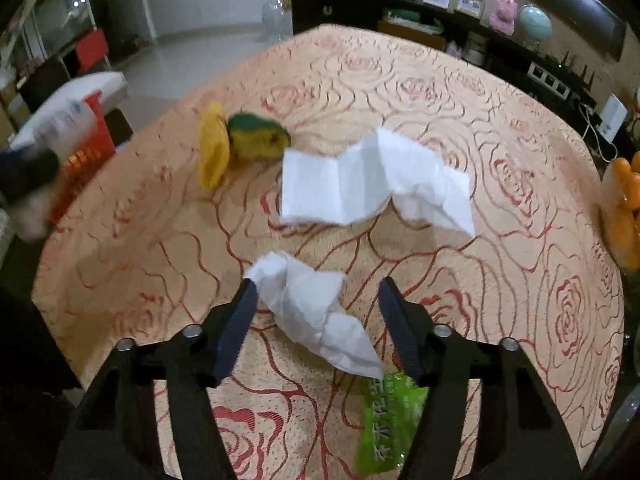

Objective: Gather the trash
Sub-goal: 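Grasp the printed snack bag with the left tool while the right tool grasps white tissue, then carry the snack bag and tissue over the red wastebasket with both tools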

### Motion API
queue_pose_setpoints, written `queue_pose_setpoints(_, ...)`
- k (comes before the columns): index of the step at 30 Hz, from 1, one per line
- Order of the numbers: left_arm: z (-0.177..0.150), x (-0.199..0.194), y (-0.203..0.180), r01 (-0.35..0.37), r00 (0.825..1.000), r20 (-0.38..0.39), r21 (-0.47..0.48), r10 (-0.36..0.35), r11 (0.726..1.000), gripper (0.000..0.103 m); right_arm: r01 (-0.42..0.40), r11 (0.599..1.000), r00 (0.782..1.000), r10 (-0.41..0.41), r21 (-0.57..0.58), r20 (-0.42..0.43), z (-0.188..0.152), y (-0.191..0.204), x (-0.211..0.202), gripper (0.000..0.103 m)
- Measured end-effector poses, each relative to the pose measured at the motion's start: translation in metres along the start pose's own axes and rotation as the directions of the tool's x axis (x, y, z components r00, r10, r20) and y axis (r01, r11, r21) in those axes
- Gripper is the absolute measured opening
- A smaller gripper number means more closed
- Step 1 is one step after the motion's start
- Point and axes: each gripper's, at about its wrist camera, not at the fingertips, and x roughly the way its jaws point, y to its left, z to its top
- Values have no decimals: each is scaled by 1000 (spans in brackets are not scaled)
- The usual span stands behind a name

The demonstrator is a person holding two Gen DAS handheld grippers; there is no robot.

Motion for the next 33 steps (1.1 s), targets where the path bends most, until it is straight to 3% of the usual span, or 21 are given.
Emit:
queue_pose_setpoints(8, 3, -10, 7, -30, 999, 26, -7, 31, 1000, 48, 19, 1000, 1000, -20, -14, -7, -2, 3, 7, 34)
queue_pose_setpoints(14, 5, -15, 13, -56, 997, 46, -20, 57, 998, 48, -12, 1000, 1000, 12, -9, 11, 5, 7, -4, 32)
queue_pose_setpoints(22, 11, -32, 30, -126, 987, 97, -51, 130, 991, 48, -35, 999, 990, 29, 42, 140, 40, 9, -42, 32)
queue_pose_setpoints(28, 21, -57, 55, -209, 962, 156, -107, 224, 972, 48, -48, 997, 972, 33, 59, 235, 69, 22, -67, 32)
queue_pose_setpoints(33, 35, -79, 80, -290, 930, 188, -150, 316, 945, 48, -60, 997, 952, 40, 56, 304, 91, 40, -83, 32)
